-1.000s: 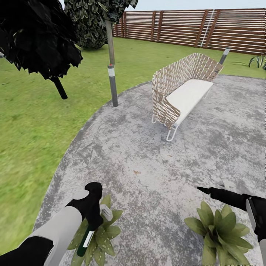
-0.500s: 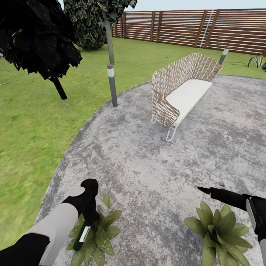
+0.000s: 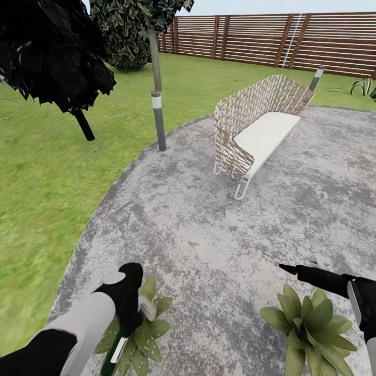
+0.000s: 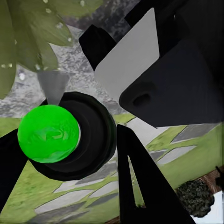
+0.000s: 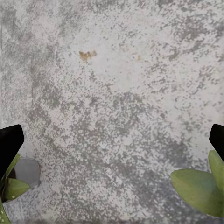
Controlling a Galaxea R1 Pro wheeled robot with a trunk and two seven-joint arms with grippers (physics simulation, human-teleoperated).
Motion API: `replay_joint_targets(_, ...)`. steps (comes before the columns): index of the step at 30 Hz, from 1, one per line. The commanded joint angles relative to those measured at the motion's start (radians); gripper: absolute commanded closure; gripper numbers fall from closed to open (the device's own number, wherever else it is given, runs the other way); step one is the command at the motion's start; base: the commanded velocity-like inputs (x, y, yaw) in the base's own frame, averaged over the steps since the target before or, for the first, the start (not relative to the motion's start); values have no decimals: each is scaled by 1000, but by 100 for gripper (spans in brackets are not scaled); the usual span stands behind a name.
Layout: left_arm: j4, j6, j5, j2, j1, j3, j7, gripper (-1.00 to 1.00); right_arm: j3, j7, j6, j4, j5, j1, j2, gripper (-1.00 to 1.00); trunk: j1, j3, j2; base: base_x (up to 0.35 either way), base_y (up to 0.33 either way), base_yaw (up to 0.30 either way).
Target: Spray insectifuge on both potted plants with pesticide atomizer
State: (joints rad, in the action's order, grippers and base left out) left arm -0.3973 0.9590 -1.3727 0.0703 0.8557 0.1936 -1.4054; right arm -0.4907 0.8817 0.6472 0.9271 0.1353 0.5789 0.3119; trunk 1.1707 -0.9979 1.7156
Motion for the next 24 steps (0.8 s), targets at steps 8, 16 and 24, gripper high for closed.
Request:
replay_joint_targets(8,43,-33,-8,-1,0,0,-11,100,-3,10,3,1,10,1,-1,-100,0,-1,0,0,0,0)
replay_joint_targets(16,19,-34,-8,-6,8,-5,-11,100,-3,10,3,1,10,1,0,-100,0,-1,0,0,0,0)
replay_joint_targets(24,17,-34,-8,-8,12,-5,-10,100,-3,10,3,1,10,1,0,-100,0,-1,0,0,0,0)
